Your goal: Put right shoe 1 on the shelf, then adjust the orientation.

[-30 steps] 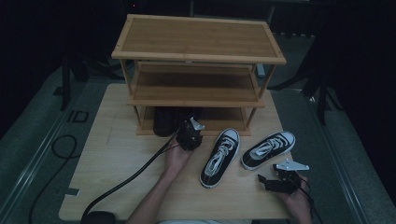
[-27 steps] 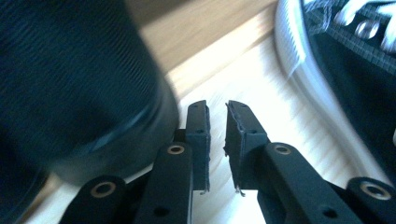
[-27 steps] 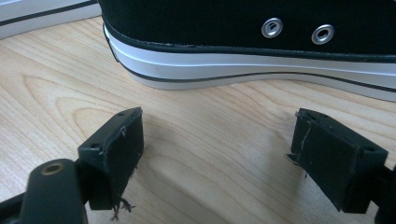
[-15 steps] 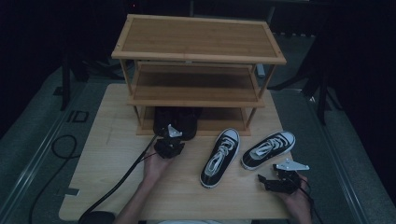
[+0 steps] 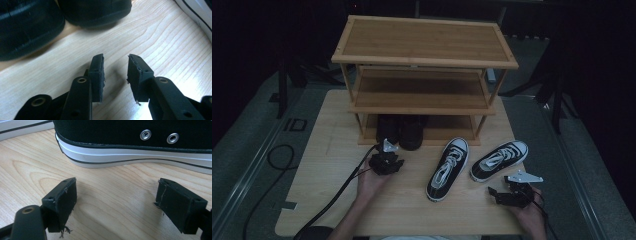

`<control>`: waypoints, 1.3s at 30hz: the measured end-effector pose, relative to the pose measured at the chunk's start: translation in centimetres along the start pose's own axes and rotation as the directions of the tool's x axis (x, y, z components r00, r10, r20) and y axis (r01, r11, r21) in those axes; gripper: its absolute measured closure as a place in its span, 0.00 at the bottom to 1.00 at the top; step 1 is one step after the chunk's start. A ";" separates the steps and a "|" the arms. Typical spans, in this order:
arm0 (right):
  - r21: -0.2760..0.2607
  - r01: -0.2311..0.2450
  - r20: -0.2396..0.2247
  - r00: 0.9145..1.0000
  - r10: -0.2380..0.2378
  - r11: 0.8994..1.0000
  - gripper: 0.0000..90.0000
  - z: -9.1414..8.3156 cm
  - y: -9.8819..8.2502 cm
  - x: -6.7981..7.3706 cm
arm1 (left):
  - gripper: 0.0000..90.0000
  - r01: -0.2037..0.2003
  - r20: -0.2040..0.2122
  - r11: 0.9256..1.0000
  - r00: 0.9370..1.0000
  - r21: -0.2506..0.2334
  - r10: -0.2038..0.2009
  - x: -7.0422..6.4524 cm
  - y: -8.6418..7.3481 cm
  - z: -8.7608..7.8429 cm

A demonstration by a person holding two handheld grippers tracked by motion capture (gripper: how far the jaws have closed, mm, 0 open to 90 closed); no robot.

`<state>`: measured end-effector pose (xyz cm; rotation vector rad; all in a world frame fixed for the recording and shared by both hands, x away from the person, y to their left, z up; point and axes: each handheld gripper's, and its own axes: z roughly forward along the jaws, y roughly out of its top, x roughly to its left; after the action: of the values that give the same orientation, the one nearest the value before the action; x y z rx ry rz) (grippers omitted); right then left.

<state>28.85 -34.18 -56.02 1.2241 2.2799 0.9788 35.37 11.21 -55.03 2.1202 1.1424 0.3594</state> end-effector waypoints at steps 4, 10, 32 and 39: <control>0.000 -0.001 0.000 1.000 0.001 1.000 0.19 0.0 0.0 0.0 | 0.70 0.017 0.011 1.000 1.000 -0.004 -0.017 0.1 -0.3 0.1; 0.000 -0.003 0.002 1.000 0.003 1.000 0.20 0.0 0.0 0.0 | 0.68 0.026 0.027 0.999 0.999 -0.024 -0.025 0.4 -0.5 0.2; -0.065 -0.020 0.017 1.000 0.022 0.998 1.00 -2.8 2.4 1.2 | 0.65 0.054 0.075 0.996 0.996 -0.073 -0.048 1.0 -0.9 0.4; -0.090 -0.001 0.026 1.000 0.003 0.996 1.00 -2.7 4.8 2.4 | 0.65 0.064 0.082 0.994 0.995 -0.084 -0.057 1.1 -1.1 0.4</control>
<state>28.64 -31.44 -50.68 1.1951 2.1899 1.0483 35.53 12.30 -56.12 2.0026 1.1224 0.2889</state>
